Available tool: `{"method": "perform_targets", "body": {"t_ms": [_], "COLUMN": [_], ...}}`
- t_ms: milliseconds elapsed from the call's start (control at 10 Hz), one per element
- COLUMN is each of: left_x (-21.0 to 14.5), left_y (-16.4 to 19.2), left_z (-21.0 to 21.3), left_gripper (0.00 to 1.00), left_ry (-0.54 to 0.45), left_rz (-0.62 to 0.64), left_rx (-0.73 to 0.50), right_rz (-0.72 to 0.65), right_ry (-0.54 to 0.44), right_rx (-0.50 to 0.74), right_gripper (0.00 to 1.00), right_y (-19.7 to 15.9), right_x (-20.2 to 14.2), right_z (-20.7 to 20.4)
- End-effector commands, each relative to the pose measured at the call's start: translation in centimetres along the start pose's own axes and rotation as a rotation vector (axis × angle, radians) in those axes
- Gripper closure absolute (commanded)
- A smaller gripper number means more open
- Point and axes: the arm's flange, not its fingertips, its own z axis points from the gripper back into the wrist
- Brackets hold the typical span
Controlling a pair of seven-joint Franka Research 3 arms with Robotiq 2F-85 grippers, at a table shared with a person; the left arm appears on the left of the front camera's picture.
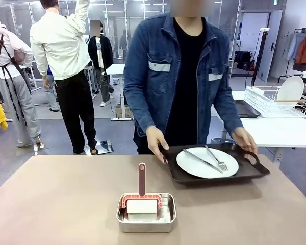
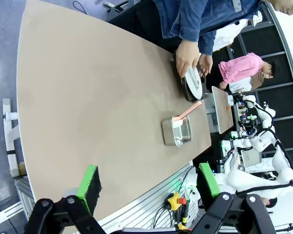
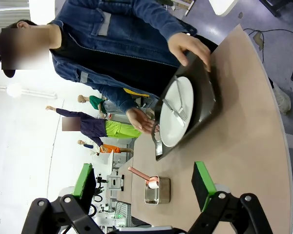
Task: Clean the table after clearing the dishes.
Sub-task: When the right (or left) Handle tray is removed, use the right hand (or left hand) to clean the right (or left) side of the table with the Lint Roller.
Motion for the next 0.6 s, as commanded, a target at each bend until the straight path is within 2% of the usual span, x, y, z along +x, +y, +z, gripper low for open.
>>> {"method": "perform_targets", "body": {"t_ms": [0,300,400,500], "left_x": [0.0,0.0,0.0,0.0], "left_y": [-0.3,-0.3,-0.3,-0.3], "left_z": [0.3,0.3,0.3,0.3], "left_gripper": [0.0,0.0,0.0,0.0], "left_ry": [-0.001,-0.001,-0.001,-0.001], "left_rz": [-0.002,-0.002,-0.002,-0.002], "left_rx": [-0.013,-0.013,-0.013,-0.013], "right_rz": [0.014,0.0,0.004,0.067], "right_ry": [0.0,0.0,0.029,0.078], "right_rx": [0.01,0.0,0.018,-0.019], "right_gripper": [0.0,0.0,0.0,0.0], "right_y": [0.3,0.0,1.7,3.8], "right_x": [-0.1,0.0,-0.8,-1.9], "right_z": [0.2,0.0,-1.9,-4.4]}}
